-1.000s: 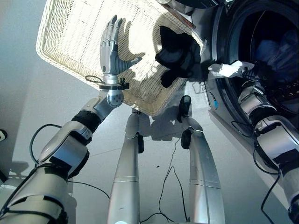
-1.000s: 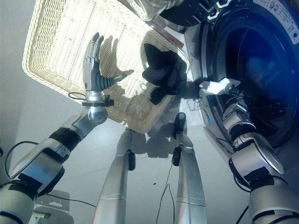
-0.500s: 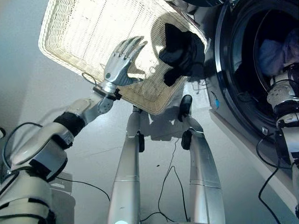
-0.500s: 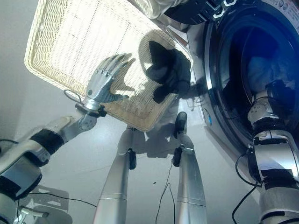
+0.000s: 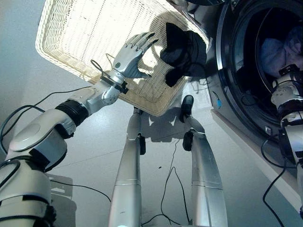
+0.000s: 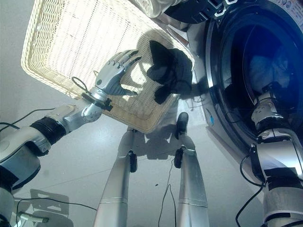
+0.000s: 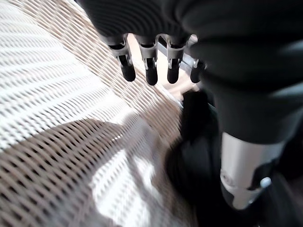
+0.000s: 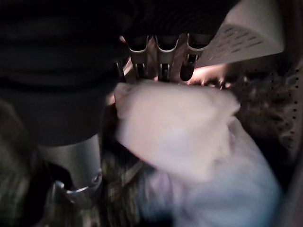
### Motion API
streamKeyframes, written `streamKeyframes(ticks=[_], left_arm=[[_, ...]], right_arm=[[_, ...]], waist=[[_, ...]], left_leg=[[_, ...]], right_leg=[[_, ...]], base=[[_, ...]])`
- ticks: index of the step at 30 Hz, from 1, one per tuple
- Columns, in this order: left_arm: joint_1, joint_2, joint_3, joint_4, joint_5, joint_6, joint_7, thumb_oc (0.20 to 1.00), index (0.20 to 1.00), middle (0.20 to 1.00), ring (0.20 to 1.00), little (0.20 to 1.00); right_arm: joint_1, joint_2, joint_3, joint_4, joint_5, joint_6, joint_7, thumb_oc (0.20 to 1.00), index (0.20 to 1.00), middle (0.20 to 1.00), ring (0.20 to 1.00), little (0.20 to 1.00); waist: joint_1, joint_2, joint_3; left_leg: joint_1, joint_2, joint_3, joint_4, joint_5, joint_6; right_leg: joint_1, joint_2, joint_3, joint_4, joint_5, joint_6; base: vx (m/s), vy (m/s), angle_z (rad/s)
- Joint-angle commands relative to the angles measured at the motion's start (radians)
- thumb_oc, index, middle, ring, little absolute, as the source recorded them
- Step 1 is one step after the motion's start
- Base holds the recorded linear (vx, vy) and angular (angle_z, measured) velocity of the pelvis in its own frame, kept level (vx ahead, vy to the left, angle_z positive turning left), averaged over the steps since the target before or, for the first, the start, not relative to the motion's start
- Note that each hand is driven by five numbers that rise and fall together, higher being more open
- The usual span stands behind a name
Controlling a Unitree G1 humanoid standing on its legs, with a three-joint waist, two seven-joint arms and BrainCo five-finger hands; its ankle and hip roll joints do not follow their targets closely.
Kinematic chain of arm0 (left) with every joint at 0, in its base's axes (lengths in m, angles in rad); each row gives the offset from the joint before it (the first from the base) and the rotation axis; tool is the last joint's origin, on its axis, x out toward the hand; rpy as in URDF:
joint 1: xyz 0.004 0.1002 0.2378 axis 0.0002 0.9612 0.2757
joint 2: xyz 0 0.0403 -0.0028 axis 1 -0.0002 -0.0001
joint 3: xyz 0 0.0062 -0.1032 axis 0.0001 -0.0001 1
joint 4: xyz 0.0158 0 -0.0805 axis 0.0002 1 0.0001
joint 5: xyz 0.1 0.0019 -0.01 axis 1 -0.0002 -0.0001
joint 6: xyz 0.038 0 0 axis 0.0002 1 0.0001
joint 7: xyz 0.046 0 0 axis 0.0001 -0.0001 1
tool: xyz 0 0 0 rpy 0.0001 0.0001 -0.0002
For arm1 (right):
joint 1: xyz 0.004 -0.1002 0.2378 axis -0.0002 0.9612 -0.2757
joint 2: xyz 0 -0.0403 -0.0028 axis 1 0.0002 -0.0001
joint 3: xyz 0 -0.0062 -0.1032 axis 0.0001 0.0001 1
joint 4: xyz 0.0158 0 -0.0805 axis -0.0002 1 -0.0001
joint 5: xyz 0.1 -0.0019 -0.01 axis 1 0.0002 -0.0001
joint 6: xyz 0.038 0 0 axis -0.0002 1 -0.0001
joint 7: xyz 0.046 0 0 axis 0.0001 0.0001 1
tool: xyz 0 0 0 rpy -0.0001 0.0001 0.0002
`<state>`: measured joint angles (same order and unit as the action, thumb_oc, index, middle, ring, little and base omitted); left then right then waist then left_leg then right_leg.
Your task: Put the clothes into the washing machine.
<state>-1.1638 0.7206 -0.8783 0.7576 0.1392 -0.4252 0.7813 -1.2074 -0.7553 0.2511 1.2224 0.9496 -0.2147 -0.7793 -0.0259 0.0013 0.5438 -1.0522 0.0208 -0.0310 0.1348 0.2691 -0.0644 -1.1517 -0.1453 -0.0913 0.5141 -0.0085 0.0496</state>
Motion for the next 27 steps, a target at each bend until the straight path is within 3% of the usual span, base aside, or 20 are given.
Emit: streamKeyframes(ticks=[1,8,16,27], left_arm=[[-0.030,-0.062,0.097,0.012,-0.028,-0.072,0.065,1.000,1.000,1.000,1.000,1.000],[0.037,-0.113,0.291,0.032,-0.083,-0.092,0.112,1.000,1.000,1.000,1.000,1.000],[0.072,-0.143,0.401,0.051,-0.116,-0.111,0.146,1.000,1.000,1.000,1.000,1.000],[0.114,-0.171,0.473,0.035,-0.154,-0.116,0.179,1.000,1.000,1.000,1.000,1.000]], right_arm=[[0.038,-0.120,0.041,-0.026,-0.208,0.009,-0.032,1.000,1.000,1.000,1.000,1.000],[0.159,-0.005,0.079,-0.277,-0.546,0.112,-0.139,1.000,1.000,1.000,1.000,1.000],[0.255,0.066,0.129,-0.438,-0.803,0.111,-0.191,1.000,1.000,1.000,1.000,1.000],[0.362,0.100,0.206,-0.628,-1.095,0.048,-0.166,1.000,1.000,1.000,1.000,1.000]], waist=[[0.002,0.007,-0.024],[-0.005,0.005,-0.024],[-0.019,0.009,-0.024],[-0.033,0.012,-0.024]], left_leg=[[0.003,-0.010,0.025,0.136,-0.207,-0.032],[-0.013,-0.008,0.041,0.133,-0.201,-0.034],[-0.024,-0.003,0.057,0.127,-0.195,-0.041],[-0.024,-0.002,0.070,0.128,-0.189,-0.044]], right_leg=[[0.075,0.065,-0.028,-0.215,0.132,0.100],[0.052,0.072,-0.026,-0.197,0.113,0.093],[0.035,0.077,-0.021,-0.180,0.091,0.090],[0.032,0.080,-0.013,-0.169,0.073,0.086]], base=[[0.00,0.000,0.00],[-0.01,0.014,-0.02],[-0.01,0.033,-0.01],[-0.01,0.018,-0.04]])
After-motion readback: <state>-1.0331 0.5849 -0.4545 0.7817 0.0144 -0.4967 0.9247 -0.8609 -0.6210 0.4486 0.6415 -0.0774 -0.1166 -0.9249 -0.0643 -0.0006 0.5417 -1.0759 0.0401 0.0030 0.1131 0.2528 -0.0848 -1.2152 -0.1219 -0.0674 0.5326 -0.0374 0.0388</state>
